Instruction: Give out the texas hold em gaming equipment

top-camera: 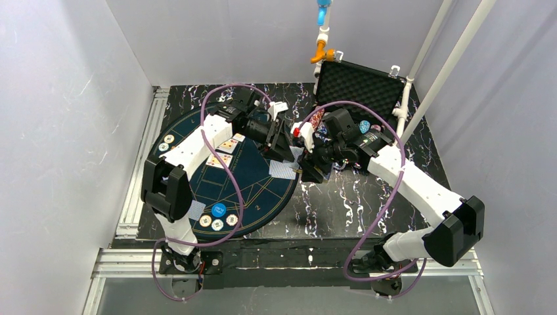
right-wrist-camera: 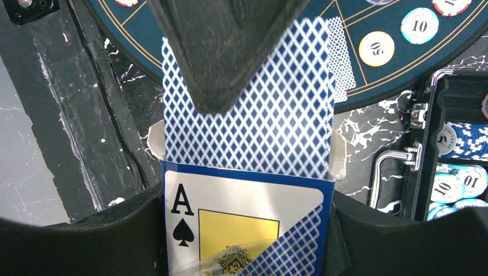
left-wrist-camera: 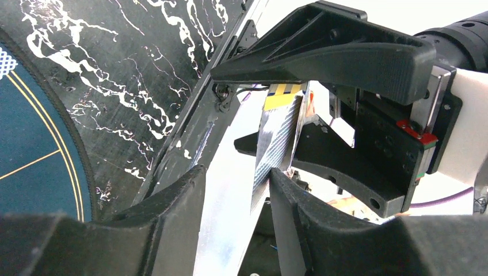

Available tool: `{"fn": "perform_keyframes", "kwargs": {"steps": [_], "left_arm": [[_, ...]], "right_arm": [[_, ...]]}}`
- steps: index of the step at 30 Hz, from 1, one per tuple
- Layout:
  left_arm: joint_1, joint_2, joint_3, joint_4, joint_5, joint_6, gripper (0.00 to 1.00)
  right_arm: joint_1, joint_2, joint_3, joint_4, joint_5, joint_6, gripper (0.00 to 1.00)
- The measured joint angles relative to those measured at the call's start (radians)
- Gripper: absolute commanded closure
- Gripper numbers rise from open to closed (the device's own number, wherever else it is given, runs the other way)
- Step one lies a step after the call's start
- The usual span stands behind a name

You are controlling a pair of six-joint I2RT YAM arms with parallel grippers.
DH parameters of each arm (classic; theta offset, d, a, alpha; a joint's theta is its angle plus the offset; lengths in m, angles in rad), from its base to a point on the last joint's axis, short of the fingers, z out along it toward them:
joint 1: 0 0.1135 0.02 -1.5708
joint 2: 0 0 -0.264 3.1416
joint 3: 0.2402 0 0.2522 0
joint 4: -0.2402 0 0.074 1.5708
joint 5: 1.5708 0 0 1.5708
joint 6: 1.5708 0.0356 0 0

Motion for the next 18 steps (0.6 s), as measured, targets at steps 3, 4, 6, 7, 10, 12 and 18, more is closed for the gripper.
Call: {"fn": "perform_keyframes", "kwargs": {"steps": [3, 4, 6, 7, 10, 12, 18], "left_arm": [[0.011, -0.004, 0.000, -0.008, 0.000, 0.010, 0.60], [0.017, -0.006, 0.000, -0.009, 0.002, 0.011, 0.60], [0.024, -0.012, 0.000, -0.005, 0.000, 0.008, 0.60], [0.027, -0.015, 0.000, 0.000, 0.000, 0.002, 0.58], [0.031, -0.026, -0.003, 0.034, 0.003, -0.026, 0.52], [0.033, -0.035, -0.013, 0.069, 0.009, -0.050, 0.51], [0.032, -0.050, -0.050, 0.119, 0.018, -0.092, 0.68]], "right_arm": [[0.000, 0.000, 0.000, -0.005, 0.007, -0.002, 0.99], [0.000, 0.000, 0.000, -0.005, 0.010, -0.002, 0.99], [0.000, 0.000, 0.000, -0.005, 0.015, -0.003, 0.99], [0.000, 0.000, 0.000, -0.004, 0.016, -0.003, 0.99], [0.000, 0.000, 0.000, 0.003, 0.014, -0.003, 0.99], [0.000, -0.001, 0.000, 0.008, 0.012, -0.003, 0.99], [0.000, -0.001, 0.000, 0.011, 0.007, -0.002, 0.99]]}}
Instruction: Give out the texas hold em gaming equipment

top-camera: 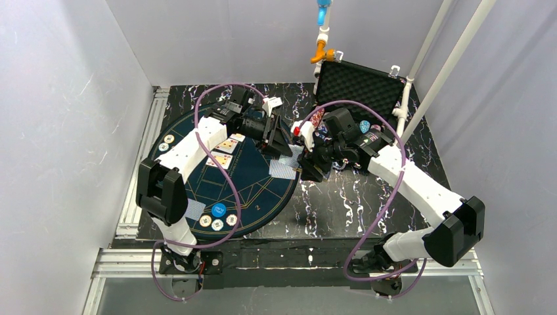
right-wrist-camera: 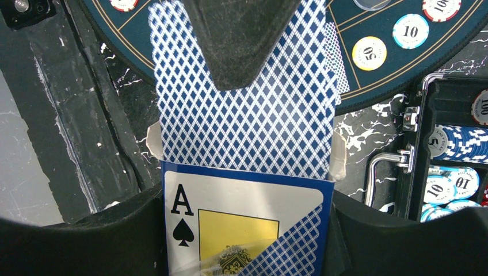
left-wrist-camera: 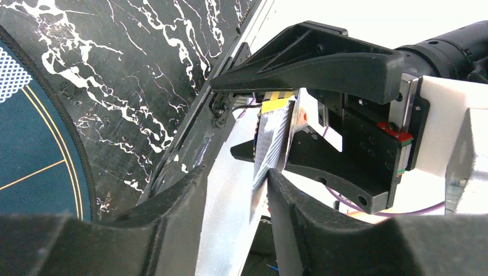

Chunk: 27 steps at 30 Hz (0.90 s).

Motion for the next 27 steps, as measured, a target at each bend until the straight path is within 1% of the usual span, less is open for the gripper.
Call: {"fn": "perform_keyframes", "kwargs": {"steps": [2, 5, 8, 16, 19, 21, 26, 27], "left_arm": [[0.000, 0.000, -0.006, 0.005, 0.000, -0.008, 0.79], [0.003, -0.013, -0.018, 0.015, 0.014, -0.011, 0.85], [0.012, -0.035, -0.032, 0.018, 0.019, -0.011, 1.00], [0.066, -0.084, -0.087, 0.016, 0.051, -0.003, 1.00], [0.100, -0.098, -0.099, -0.007, 0.069, 0.027, 1.00], [0.140, -0.099, -0.096, -0.055, 0.084, 0.082, 1.00], [0.245, -0.080, -0.016, -0.308, 0.070, 0.314, 1.00], [0.255, -0.079, -0.003, -0.338, 0.064, 0.346, 1.00]], "right_arm": [[0.000, 0.000, 0.000, 0.002, 0.000, 0.000, 0.99], [0.000, 0.000, 0.000, -0.005, 0.002, 0.001, 0.99], [0.000, 0.000, 0.000, -0.004, 0.001, 0.001, 0.99], [0.000, -0.002, -0.011, -0.004, 0.002, 0.000, 0.99], [0.000, -0.005, -0.011, -0.004, 0.002, 0.000, 0.99], [0.000, -0.008, -0.012, -0.003, 0.005, 0.000, 0.99], [0.000, -0.021, -0.028, 0.000, 0.005, 0.000, 0.99], [0.000, -0.021, -0.028, 0.000, 0.005, 0.000, 0.99]]}}
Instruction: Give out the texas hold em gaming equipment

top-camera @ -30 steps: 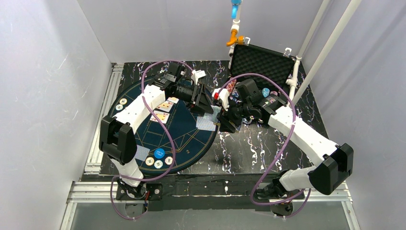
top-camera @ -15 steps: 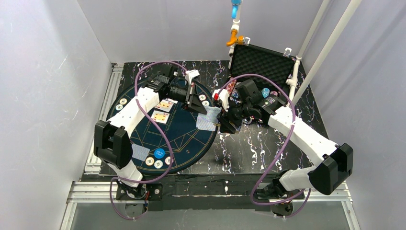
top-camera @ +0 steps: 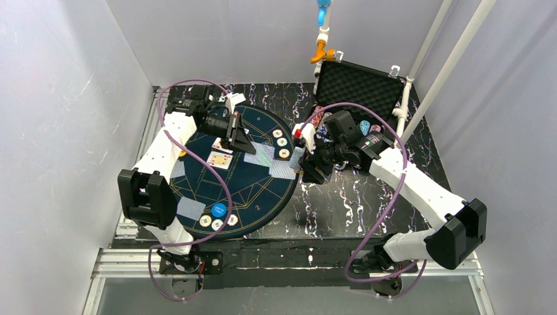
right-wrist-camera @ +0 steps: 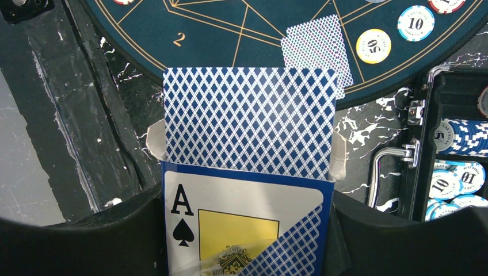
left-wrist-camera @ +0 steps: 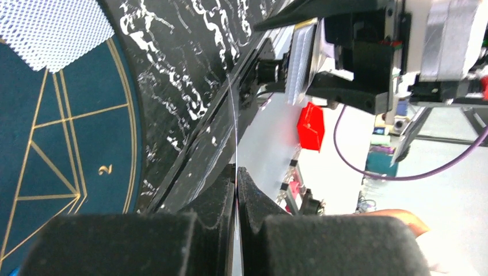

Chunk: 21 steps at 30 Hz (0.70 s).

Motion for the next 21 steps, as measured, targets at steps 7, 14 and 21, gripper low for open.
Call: {"fn": "perform_keyframes", "kwargs": {"steps": [7, 14, 21], "left_arm": [[0.079, 0.045, 0.044, -0.262, -0.154, 0.308, 1.00], [0.173, 0.168, 0.006, -0.310, -0.373, 0.490, 1.00], [0.208, 0.234, -0.051, -0.223, -0.497, 0.501, 1.00]], "right_arm": [[0.000, 0.000, 0.000, 0.002, 0.000, -0.001, 0.99], [0.000, 0.000, 0.000, 0.002, 0.002, -0.002, 0.99], [0.000, 0.000, 0.000, 0.002, 0.003, -0.005, 0.99]]}}
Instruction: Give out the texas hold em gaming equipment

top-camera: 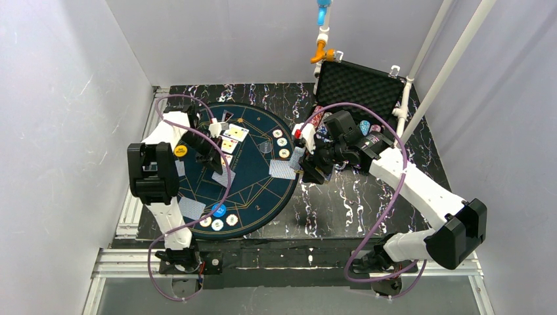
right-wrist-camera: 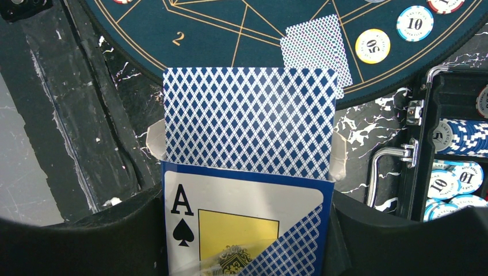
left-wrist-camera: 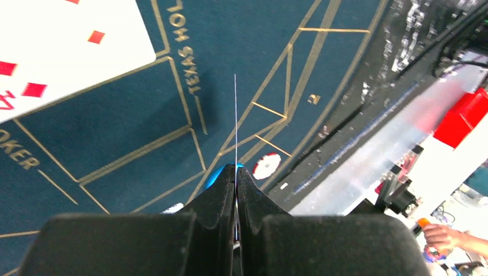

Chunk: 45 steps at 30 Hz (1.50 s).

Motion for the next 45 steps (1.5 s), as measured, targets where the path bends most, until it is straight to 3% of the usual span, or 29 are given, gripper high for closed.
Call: {"fn": "perform_keyframes", "kwargs": {"steps": [18, 23, 27, 31, 39, 45], "left_arm": [[0.096, 0.086, -0.030, 0.220, -0.156, -0.052, 0.99], [0.096, 0.111, -0.030, 0.235, -0.186, -0.034, 0.85], [0.096, 0.116, -0.030, 0.239, -0.212, -0.012, 0.61], [0.097, 0.115, -0.029, 0.236, -0.233, 0.003, 0.44], [0.098, 0.061, 0.035, 0.149, -0.201, 0.008, 0.27], [0.080, -0.069, 0.139, 0.092, 0.043, -0.095, 0.22]], "right_arm": [[0.000, 0.000, 0.001, -0.007, 0.000, -0.005, 0.99], [0.000, 0.000, 0.001, -0.007, 0.001, -0.005, 0.99], [0.000, 0.000, 0.001, -0.007, 0.001, -0.008, 0.99], [0.000, 0.000, 0.002, -0.007, 0.001, -0.008, 0.99], [0.000, 0.000, 0.002, -0.007, 0.003, -0.009, 0.99], [0.000, 0.000, 0.002, -0.005, 0.003, -0.007, 0.99]]}}
